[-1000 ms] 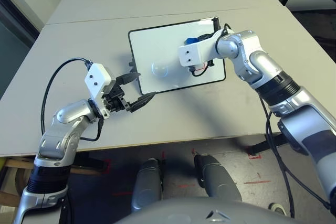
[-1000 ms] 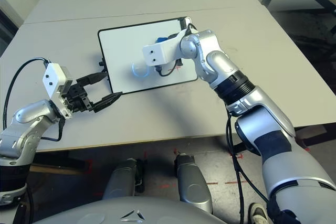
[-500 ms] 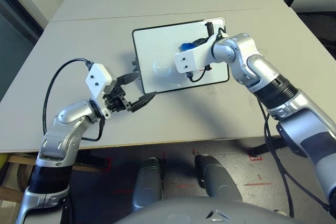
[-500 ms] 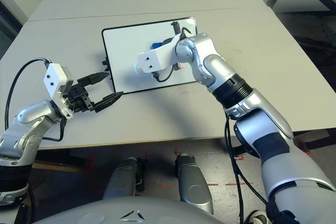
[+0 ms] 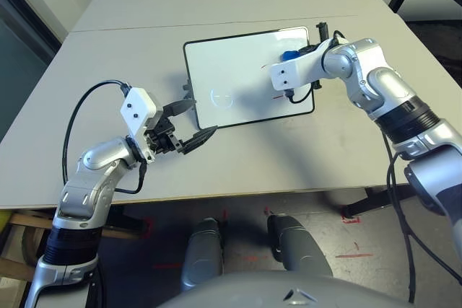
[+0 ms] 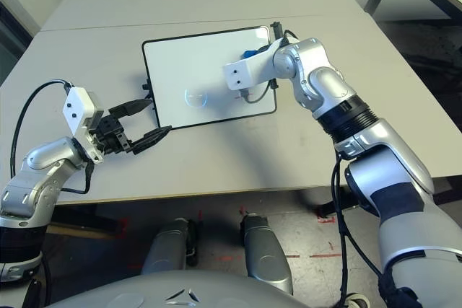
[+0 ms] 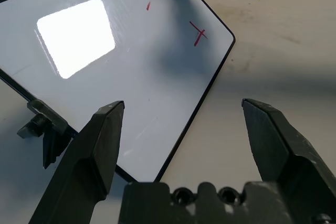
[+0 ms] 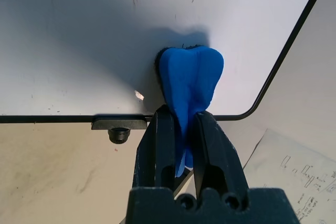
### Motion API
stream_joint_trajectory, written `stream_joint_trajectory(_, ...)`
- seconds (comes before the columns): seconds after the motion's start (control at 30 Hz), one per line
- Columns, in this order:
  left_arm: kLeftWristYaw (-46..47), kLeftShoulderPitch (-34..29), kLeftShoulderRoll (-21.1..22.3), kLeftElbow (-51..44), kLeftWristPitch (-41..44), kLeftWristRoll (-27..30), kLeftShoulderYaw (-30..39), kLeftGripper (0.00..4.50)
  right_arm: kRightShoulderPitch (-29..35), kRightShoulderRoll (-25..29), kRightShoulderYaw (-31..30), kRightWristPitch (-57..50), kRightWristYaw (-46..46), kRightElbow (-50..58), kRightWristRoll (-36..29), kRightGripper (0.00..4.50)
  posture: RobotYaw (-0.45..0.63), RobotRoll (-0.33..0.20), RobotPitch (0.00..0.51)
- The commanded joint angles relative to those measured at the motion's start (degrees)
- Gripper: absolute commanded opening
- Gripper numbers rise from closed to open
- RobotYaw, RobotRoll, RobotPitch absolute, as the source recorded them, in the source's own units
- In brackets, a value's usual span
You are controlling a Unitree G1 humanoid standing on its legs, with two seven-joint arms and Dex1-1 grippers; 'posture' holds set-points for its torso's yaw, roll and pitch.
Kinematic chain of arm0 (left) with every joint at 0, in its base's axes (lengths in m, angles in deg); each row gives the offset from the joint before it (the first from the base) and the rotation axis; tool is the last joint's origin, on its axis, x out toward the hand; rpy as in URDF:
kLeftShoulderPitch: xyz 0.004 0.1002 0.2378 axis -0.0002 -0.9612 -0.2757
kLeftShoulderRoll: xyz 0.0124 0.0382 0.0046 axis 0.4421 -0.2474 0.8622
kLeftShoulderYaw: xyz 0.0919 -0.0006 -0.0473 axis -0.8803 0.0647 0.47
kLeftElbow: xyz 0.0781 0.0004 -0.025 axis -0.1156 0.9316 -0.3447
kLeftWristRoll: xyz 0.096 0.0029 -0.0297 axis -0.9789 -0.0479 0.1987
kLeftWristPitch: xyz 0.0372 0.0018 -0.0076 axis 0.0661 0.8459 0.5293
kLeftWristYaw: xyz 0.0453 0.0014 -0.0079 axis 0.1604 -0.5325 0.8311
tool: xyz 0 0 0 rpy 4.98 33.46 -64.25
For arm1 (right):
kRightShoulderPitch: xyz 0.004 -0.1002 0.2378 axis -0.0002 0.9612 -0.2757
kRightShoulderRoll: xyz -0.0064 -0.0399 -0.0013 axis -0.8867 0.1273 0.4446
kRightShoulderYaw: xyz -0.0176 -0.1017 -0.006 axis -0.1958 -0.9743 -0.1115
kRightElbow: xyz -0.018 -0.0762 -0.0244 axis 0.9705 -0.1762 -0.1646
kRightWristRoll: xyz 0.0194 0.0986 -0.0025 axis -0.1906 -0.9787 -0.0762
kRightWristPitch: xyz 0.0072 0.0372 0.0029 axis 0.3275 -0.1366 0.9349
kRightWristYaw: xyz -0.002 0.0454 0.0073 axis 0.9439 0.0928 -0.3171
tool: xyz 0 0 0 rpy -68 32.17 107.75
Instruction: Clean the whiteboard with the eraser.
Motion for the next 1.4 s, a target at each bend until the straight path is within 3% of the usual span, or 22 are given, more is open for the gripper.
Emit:
stream_joint_trajectory(0.03, -0.6, 0.5, -0.1, 0.8, -0.4, -0.6, -0.9, 4.50, 0.5, -1.1, 0.0, -0.4, 0.0, 0.0, 0.8, 0.27, -0.07, 0.000, 0.102)
stream_joint_trajectory(0.73, -0.1, -0.5, -0.5, 0.1, -0.4, -0.8, -0.5, 4.50, 2.6, -8.7, -2.7, 0.2, -3.8, 7.6, 2.2, 0.22, -0.05, 0.000, 0.106)
stream_joint_trajectory(1.4, -0.5, 0.6, -1.0, 1.3, -0.9, -1.0, -1.6, 4.50, 1.1, 0.3, 0.2, 0.7, -1.9, 0.8, 3.9, 0.21, -0.08, 0.000, 0.106)
